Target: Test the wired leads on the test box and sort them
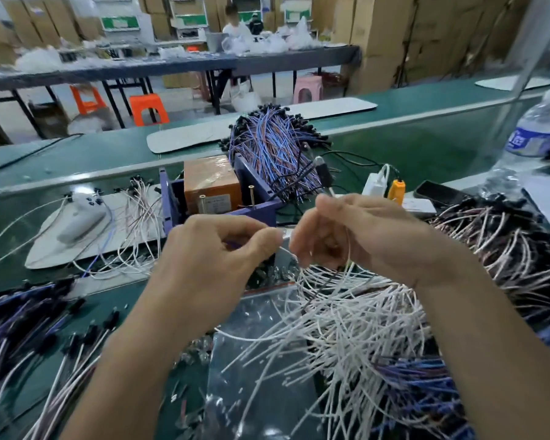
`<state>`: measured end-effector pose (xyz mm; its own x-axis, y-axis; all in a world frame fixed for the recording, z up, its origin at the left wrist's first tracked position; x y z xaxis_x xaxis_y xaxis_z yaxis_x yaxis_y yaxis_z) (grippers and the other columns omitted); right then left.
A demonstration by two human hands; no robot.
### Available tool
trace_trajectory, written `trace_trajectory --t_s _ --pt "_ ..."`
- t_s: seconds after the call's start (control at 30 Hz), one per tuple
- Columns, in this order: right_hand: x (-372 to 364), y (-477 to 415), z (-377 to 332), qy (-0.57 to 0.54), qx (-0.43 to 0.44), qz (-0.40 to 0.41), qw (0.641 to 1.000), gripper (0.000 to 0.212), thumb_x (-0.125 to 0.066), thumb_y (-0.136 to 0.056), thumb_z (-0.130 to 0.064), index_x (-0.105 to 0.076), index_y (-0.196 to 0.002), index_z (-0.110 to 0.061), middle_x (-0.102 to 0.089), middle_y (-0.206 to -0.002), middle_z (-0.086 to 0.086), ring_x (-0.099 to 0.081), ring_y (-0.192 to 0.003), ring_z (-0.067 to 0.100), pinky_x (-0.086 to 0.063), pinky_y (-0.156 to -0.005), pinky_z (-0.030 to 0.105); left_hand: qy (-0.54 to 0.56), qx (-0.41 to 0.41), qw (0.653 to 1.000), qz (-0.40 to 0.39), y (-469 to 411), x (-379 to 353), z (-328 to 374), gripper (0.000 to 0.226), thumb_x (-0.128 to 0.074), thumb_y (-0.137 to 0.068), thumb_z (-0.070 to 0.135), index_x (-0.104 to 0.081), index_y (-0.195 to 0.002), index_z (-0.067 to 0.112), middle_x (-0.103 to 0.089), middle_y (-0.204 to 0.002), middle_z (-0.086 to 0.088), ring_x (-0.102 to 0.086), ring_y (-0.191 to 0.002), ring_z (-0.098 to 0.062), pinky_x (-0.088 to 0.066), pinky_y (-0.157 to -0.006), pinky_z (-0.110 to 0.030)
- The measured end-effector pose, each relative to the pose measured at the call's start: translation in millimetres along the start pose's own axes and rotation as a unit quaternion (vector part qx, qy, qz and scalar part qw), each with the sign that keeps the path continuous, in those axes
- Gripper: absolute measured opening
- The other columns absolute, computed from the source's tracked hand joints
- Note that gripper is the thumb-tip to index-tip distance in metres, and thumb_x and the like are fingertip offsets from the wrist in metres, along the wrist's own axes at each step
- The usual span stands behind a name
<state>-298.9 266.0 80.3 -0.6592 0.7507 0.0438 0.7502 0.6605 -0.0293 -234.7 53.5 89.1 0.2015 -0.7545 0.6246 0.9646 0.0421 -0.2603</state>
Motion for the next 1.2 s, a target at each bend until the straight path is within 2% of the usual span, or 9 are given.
trace_trajectory --t_s 0.13,0.3,0.4,0.5,0.6,0.7,0.9,1.1,1.2 --pt "-16.2 8.4 6.3 -0.165 0.088 0.175 0.967 0.056 -0.041 -0.105 -0.041 -0.073 -0.077 -0.005 -0.070 -0.081 0.023 -0.059 -0.078 0.035 -0.046 -0.077 0.046 0.152 -0.013 0.981 -0.120 10.2 -50.9 15.6 0.030 -0.055 -0.103 0.048 -0.069 -0.128 0.037 -0.074 -0.114 0.023 -0.067 -0.108 0.004 -0.053 -0.098 -0.030" --pt "-2.4 29.6 20.5 -0.352 0.087 0.342 0.867 0.058 -0.043 -0.106 -0.040 -0.064 -0.062 -0.009 -0.061 -0.060 0.010 -0.057 -0.053 0.021 -0.044 -0.051 0.030 0.278 0.058 0.948 -0.143 21.0 -88.0 22.6 0.025 -0.055 -0.105 0.013 -0.076 -0.113 0.024 -0.078 -0.081 -0.008 -0.067 -0.065 -0.017 -0.057 -0.065 -0.025" --pt "20.2 49.8 31.7 -0.215 0.060 0.436 0.872 0.060 -0.040 -0.109 -0.041 -0.065 -0.063 -0.010 -0.064 -0.061 0.007 -0.054 -0.050 0.013 -0.040 -0.052 0.027 0.244 0.075 0.953 -0.163 18.5 -92.4 15.3 0.025 -0.066 -0.099 0.009 -0.083 -0.086 0.022 -0.075 -0.070 -0.008 -0.059 -0.055 -0.014 -0.051 -0.055 -0.023" --pt "51.2 69.1 38.3 -0.039 0.000 0.508 0.861 0.068 -0.036 -0.110 -0.043 -0.063 -0.054 -0.016 -0.062 -0.053 -0.004 -0.048 -0.043 0.002 -0.040 -0.054 0.020 0.202 0.086 0.960 -0.175 19.2 -95.9 13.8 0.029 -0.072 -0.094 0.011 -0.083 -0.081 0.035 -0.076 -0.071 -0.003 -0.057 -0.053 -0.009 -0.050 -0.055 -0.020" --pt "89.3 87.2 41.7 0.082 -0.054 0.567 0.818 0.075 -0.037 -0.108 -0.049 -0.058 -0.042 -0.020 -0.052 -0.045 -0.008 -0.044 -0.040 0.003 -0.036 -0.060 0.031 0.147 0.082 0.972 -0.165 21.3 -98.1 15.8 0.030 -0.075 -0.092 0.018 -0.081 -0.082 0.046 -0.077 -0.072 0.002 -0.060 -0.052 -0.008 -0.052 -0.054 -0.019" --pt "126.3 96.8 43.3 0.194 -0.108 0.611 0.760 0.064 -0.038 -0.105 -0.054 -0.056 -0.056 -0.018 -0.055 -0.055 -0.002 -0.056 -0.057 0.017 -0.039 -0.064 0.035 0.086 0.078 0.980 -0.161 22.7 -101.4 19.0 0.035 -0.078 -0.089 0.024 -0.075 -0.081 0.058 -0.075 -0.068 0.008 -0.066 -0.056 -0.006 -0.049 -0.053 -0.014" --pt "174.7 98.4 45.0 0.431 -0.283 0.558 0.650 0.059 -0.039 -0.098 -0.059 -0.063 -0.100 -0.006 -0.067 -0.103 0.017 -0.053 -0.084 0.031 -0.040 -0.074 0.038 -0.037 0.072 0.993 -0.091 24.7 -98.3 20.6 0.038 -0.081 -0.083 0.033 -0.069 -0.072 0.067 -0.070 -0.066 0.031 -0.067 -0.064 0.006 -0.058 -0.064 -0.029" --pt "165.3 92.2 41.6 0.571 -0.281 0.527 0.563 0.056 -0.043 -0.093 -0.069 -0.047 -0.073 -0.017 -0.067 -0.086 0.010 -0.045 -0.069 0.026 -0.034 -0.072 0.038 -0.070 0.033 0.997 -0.019 35.0 -115.5 18.1 0.016 -0.083 -0.081 0.034 -0.078 -0.076 0.049 -0.059 -0.063 0.046 -0.060 -0.070 0.017 -0.044 -0.052 -0.018" --pt "143.6 93.0 39.9 0.592 -0.256 0.529 0.552 0.057 -0.041 -0.096 -0.066 -0.038 -0.064 -0.019 -0.050 -0.068 0.004 -0.039 -0.061 0.023 -0.034 -0.077 0.043 -0.071 0.030 0.997 -0.006 36.2 -117.4 15.2 0.012 -0.082 -0.081 0.036 -0.079 -0.079 0.047 -0.059 -0.060 0.043 -0.063 -0.066 0.010 -0.040 -0.053 -0.014"
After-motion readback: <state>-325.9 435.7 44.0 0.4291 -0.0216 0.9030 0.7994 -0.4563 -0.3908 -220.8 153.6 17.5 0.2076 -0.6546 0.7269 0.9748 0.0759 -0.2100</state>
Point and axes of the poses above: each hand's wrist, its own y-axis away from the middle knuckle, its own x-axis out of the back of the hand, z = x × y, the point moved 2 cm from there along -y, towards the middle knuckle
